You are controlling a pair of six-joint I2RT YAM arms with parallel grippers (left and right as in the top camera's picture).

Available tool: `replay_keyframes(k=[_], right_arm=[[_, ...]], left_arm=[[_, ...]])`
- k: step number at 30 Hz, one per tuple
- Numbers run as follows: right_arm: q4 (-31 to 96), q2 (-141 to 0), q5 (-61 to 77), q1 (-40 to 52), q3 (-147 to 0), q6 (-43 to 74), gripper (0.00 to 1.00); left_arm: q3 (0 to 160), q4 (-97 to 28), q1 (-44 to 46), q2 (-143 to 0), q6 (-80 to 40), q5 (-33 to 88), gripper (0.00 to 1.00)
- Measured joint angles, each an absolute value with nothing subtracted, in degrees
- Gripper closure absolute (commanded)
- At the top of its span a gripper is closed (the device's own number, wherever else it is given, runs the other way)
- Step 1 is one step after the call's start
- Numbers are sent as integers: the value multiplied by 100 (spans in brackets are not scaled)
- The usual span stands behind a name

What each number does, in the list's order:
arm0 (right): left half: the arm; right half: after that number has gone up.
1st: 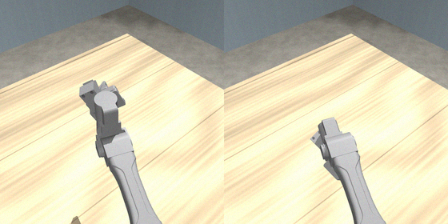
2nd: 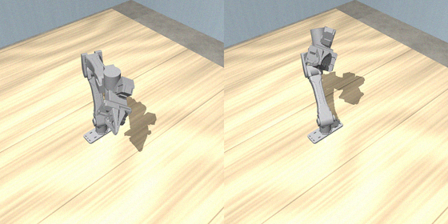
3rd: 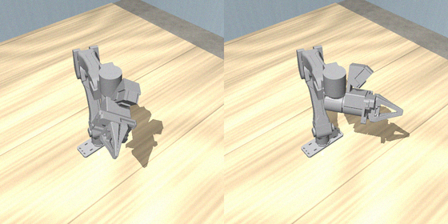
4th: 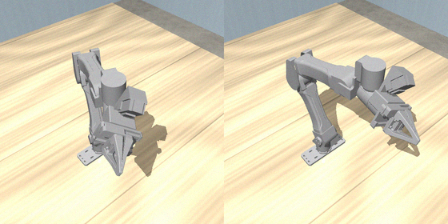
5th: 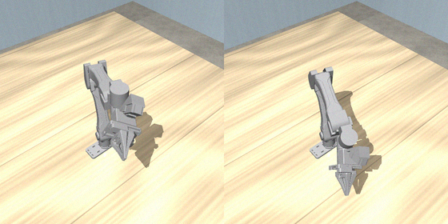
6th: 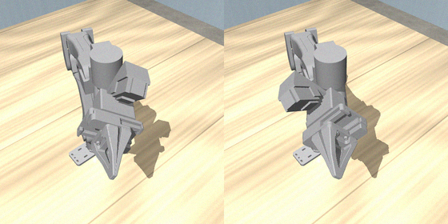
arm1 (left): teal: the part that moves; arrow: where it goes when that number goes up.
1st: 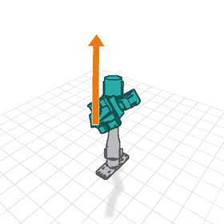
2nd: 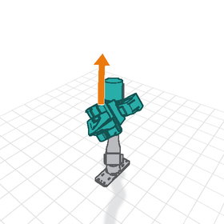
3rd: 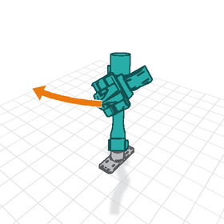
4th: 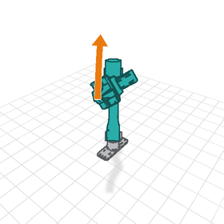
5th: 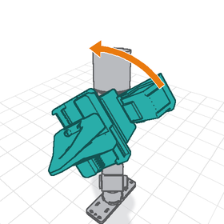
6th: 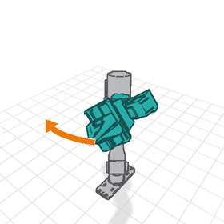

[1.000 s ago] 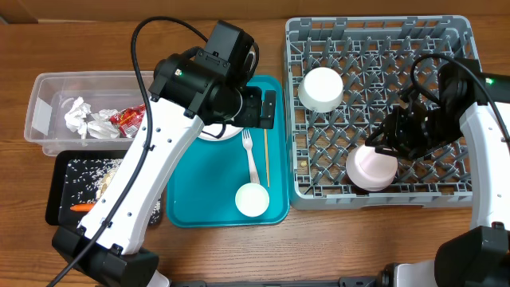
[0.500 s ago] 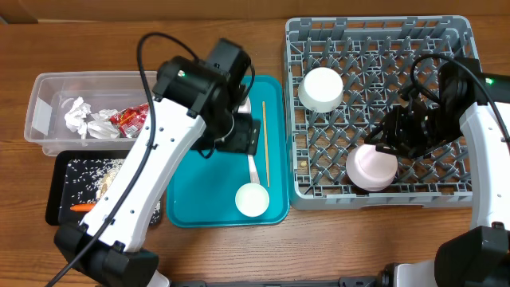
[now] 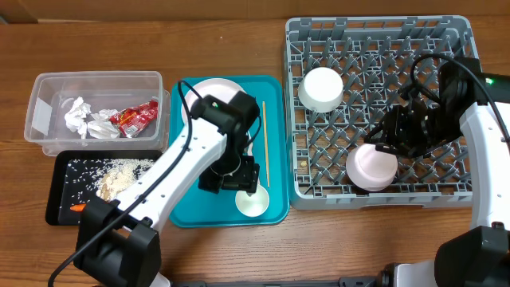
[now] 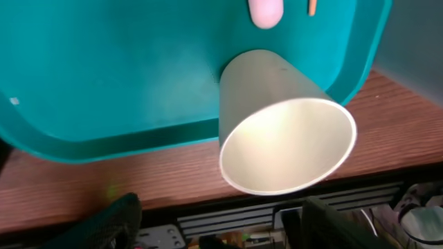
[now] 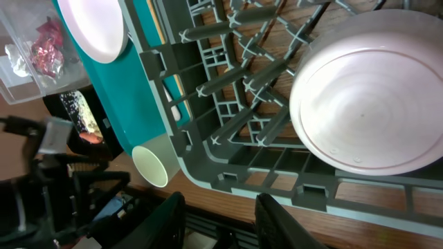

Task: Sort waste into correct bins and load items into the dishwasher
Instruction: 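Lift the paper cup with the left gripper toward the dish rack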

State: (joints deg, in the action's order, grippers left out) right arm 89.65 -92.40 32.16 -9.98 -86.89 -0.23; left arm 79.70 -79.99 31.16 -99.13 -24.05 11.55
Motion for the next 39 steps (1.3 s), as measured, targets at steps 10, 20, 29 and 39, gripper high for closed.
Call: replay_keyframes(k=[10, 20, 29, 39], right_arm=[[8954, -9240, 3218, -998, -8689, -23, 64], [8956, -9240, 3216, -998, -8689, -25, 64], [8917, -9242, 3218, -998, -8689, -21, 63], [8914, -9240, 3218, -998, -8689, -21, 63]], left_arm=[[7057, -6910, 3168, -9913, -2672, 1216, 34], [7048, -6615, 3170, -9913, -2773, 1087, 59], [7048, -6608, 3170, -9913, -2836, 958, 64], [7048, -6510, 3170, -9913, -2838, 956, 71]])
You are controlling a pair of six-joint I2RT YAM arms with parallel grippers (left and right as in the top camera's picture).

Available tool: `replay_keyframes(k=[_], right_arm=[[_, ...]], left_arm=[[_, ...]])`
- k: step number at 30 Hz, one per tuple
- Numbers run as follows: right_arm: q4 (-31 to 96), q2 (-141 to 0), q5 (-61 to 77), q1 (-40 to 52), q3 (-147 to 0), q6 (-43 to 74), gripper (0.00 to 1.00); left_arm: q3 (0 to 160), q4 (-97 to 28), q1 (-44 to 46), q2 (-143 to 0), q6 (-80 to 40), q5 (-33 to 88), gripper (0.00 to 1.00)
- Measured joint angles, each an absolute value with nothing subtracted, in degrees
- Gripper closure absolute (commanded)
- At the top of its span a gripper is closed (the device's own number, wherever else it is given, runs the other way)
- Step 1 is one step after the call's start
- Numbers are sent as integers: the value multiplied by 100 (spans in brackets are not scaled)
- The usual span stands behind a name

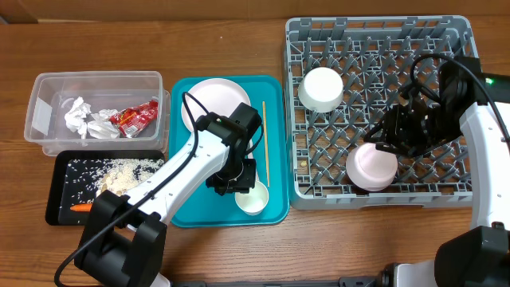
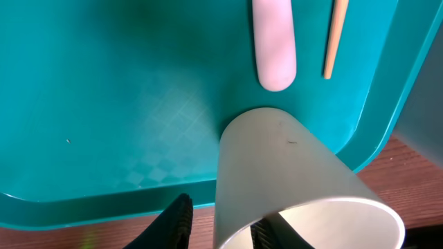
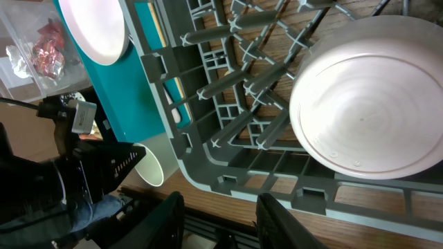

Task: Sort waste into correct bins and load items into the dishwasher
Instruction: 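Lift the paper cup with the left gripper toward the dish rack, then move the right gripper toward the cup held by the left gripper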

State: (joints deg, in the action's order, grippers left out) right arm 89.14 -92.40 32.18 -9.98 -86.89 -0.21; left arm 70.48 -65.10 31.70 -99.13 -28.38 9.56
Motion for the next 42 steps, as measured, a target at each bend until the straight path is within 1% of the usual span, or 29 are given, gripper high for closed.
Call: replay_keyframes(k=[10, 13, 14, 15, 17, 19, 20, 21, 23, 31, 36, 39, 42], right_arm=[[8910, -9240, 3218, -998, -8689, -23, 63], [8908, -9242, 3218, -998, -8689, -21, 63], [8910, -9240, 3218, -998, -8689, -23, 63], [8912, -9240, 3216, -998, -8689, -21, 63], [8908, -9240, 3216, -998, -8689, -23, 63], [8906, -9242, 3218, -998, -8689, -23, 25], [8903, -9240, 3216, -998, -8689, -23, 10], [8877, -9240, 3218, -998, -8689, -23, 5], [8842, -9240, 3210, -998, -8689, -40, 1], [8849, -9240, 3194, -998, -8689, -45, 0], [8840, -9240, 3194, -998, -8689, -43, 0], [8840, -9240, 3192, -998, -8689, -43, 0], [8858, -9240, 3199, -998, -8689, -47, 0]], left_arm=[[7041, -6514, 3170, -9913, -2838, 956, 70], [7041, -6517, 3170, -9913, -2832, 956, 85], [7041, -6517, 3170, -9913, -2853, 952, 94], [7041, -6530, 3170, -9913, -2840, 950, 96], [7041, -6558, 3170, -9913, -2849, 937, 96], [7041, -6578, 3170, -9913, -2840, 934, 96], [7041, -6578, 3170, -9913, -2840, 934, 96], [7041, -6578, 3170, -9913, -2840, 934, 96], [7041, -6578, 3170, -9913, -2840, 934, 96], [7041, -6576, 3170, -9913, -2808, 934, 96], [7170, -6624, 3168, -9909, -2327, 1066, 96], [7629, -6628, 3033, -9725, -1920, 1367, 96], [8038, -6311, 2746, -9308, -1518, 1964, 96]])
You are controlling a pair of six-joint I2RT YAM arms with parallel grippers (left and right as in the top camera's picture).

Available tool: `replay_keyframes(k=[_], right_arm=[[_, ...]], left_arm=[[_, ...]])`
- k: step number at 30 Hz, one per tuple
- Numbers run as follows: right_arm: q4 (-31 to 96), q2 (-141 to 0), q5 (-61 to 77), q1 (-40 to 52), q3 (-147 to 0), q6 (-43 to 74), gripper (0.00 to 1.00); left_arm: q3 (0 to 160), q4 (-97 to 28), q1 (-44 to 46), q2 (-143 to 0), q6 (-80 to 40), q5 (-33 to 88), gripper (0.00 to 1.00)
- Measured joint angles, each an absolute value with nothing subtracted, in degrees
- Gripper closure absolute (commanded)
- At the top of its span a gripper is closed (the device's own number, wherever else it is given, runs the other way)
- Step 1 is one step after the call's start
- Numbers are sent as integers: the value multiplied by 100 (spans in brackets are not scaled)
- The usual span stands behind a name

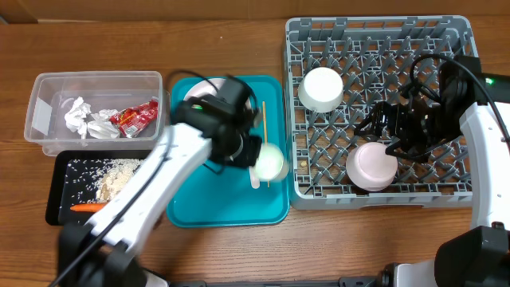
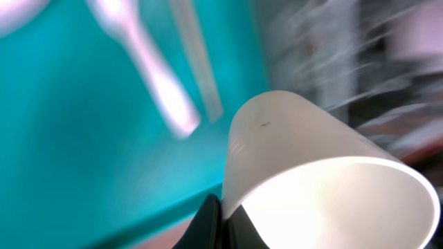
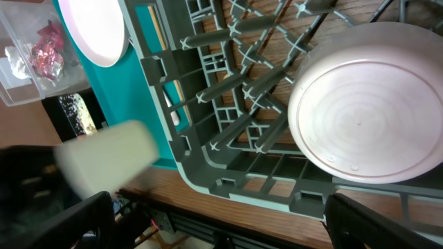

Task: Sort waste into correct bins and load items into the dishwasher
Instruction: 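Move the right gripper toward the cup held by the left gripper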

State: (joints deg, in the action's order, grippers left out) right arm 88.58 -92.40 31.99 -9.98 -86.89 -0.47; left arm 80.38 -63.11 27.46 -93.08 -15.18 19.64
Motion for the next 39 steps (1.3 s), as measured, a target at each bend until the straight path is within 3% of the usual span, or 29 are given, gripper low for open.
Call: replay_keyframes(k=[9, 22, 29, 39], right_arm=[[8945, -9240, 3365, -644, -8689, -233, 0], [9437, -9240, 5072, 355, -8689, -2749, 0], [9710, -9240, 5776, 471, -8689, -3994, 0], [9708, -9240, 6250, 469, -8689, -4692, 0]], left_arm=[[8256, -5179, 2176, -8630, -266, 4128, 96], [8254, -5096, 1400, -9070, -128, 6646, 96], [8254, -5349, 1098, -9474, 375, 7697, 96], [8254, -5572, 1127, -9959, 1098, 8171, 96]])
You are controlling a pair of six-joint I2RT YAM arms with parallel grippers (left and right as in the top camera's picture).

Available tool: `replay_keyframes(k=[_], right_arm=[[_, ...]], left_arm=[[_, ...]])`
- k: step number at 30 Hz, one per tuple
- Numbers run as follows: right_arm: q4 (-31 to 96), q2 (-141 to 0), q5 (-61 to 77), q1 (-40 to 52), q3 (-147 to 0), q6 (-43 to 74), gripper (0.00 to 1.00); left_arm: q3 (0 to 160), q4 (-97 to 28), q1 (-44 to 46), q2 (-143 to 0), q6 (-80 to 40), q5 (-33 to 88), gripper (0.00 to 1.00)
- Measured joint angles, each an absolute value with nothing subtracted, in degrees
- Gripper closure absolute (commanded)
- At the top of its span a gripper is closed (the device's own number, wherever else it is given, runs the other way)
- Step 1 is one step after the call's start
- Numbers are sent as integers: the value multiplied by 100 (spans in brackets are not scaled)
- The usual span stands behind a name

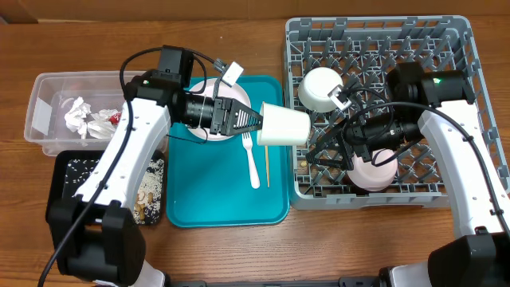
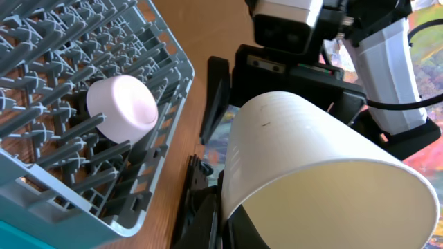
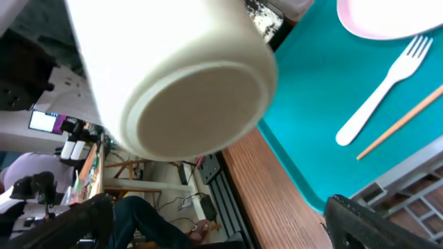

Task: Sort waste into correct bins and load items into the dishwasher
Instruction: 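Move the right gripper toward the cup held by the left gripper, then grasp the paper cup with the right gripper and release the left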

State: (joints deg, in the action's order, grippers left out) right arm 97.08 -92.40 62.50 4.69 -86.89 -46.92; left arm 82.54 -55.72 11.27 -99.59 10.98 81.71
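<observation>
My left gripper (image 1: pixel 253 121) is shut on the rim of a white paper cup (image 1: pixel 283 125), held on its side above the right edge of the teal tray (image 1: pixel 215 199). The cup's bottom (image 3: pixel 187 90) faces my right gripper (image 1: pixel 328 150), which stands open at the left edge of the grey rack (image 1: pixel 382 195), its fingers (image 3: pixel 377 221) spread wide and clear of the cup. In the left wrist view the cup (image 2: pixel 311 166) fills the foreground. On the tray lie a pink plate (image 1: pixel 231 96), a white fork (image 1: pixel 251 159) and a chopstick (image 1: pixel 267 167).
Two upturned white bowls sit in the rack, one at the back left (image 1: pixel 320 86) and one at the front (image 1: pixel 374 169), partly under my right arm. A clear bin (image 1: pixel 48 96) with wrappers and a black tray (image 1: pixel 68 179) with rice stand at the left.
The cup has gone from over the tray's middle right to its right edge, turned sideways. My right gripper has come from over the front bowl to the rack's left edge, facing the cup.
The cup lay on its side at the tray's front right corner, my left gripper over it. Then the fingers were at its rim. Then the cup was lifted above the tray, and now it hangs sideways before my open right gripper.
</observation>
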Motion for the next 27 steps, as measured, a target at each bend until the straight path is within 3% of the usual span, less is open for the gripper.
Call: replay_keyframes(k=[18, 23, 27], right_arm=[[8958, -9240, 6895, 469, -8689, -4871, 0], [8978, -9240, 6980, 469, -8689, -4869, 14], [8982, -9240, 7050, 469, -8689, -4888, 15]], left_arm=[[8254, -5575, 1505, -10042, 1640, 8270, 96], [8254, -5570, 1529, -10042, 1673, 8259, 96], [8254, -5502, 1529, -10042, 1673, 8230, 96]])
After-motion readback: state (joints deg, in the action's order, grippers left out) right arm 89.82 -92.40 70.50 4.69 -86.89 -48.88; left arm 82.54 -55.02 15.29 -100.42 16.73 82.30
